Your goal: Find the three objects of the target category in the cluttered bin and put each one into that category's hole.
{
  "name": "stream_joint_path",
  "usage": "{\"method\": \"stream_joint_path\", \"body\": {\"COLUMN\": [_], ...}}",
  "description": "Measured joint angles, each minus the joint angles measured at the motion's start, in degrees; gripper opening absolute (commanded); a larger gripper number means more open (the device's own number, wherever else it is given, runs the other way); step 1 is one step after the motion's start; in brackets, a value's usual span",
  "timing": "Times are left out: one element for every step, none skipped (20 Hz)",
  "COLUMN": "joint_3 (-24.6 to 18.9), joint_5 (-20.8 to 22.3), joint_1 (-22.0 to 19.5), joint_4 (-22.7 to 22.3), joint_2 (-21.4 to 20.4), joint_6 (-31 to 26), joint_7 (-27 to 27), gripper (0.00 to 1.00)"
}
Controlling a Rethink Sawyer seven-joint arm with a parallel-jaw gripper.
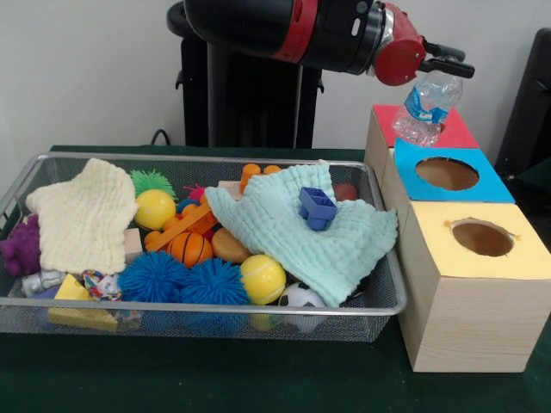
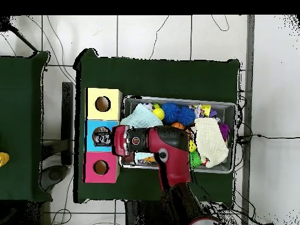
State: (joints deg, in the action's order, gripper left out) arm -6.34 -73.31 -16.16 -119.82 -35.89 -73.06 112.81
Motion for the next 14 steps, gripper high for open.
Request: {"method": "stream_joint_path", "body": {"joint_3": [0.00,0.00,-0.01,0.00,-0.01,0.00,-0.01,-0.01,-0.01,-0.01,-0.01,-0.02,-0.01,-0.01], "joint_5": [-0.30,-0.53,-0.68,-0.78,-1.02,-1.12,-1.35,-1.45,-1.60,-1.76,-2.01,-2.10,-2.20,-2.30], "joint_1": [0.19,0.35,0.45,0.52,0.69,0.75,0.91,0.97,1.05,1.13,1.22,1.24,1.26,1.29], "joint_4": [-0.01,0.00,0.00,0.01,0.01,0.01,0.02,0.02,0.02,0.02,0.02,0.02,0.03,0.03], "joint_2": [0.34,0.58,0.74,0.85,1.16,1.30,1.64,1.76,1.96,2.15,2.53,2.75,2.88,3.01], "joint_6": [0.00,0.00,0.00,0.00,0.00,0.00,0.00,0.00,0.00,0.00,0.00,0.01,0.01,0.01], "joint_7": [0.00,0.00,0.00,0.00,0.00,0.00,0.00,0.00,0.00,0.00,0.00,0.00,0.00,0.00], "gripper": [0.00,0.00,0.00,0.00,0.00,0.00,0.00,0.00,0.00,0.00,0.00,0.00,0.00,0.00]}}
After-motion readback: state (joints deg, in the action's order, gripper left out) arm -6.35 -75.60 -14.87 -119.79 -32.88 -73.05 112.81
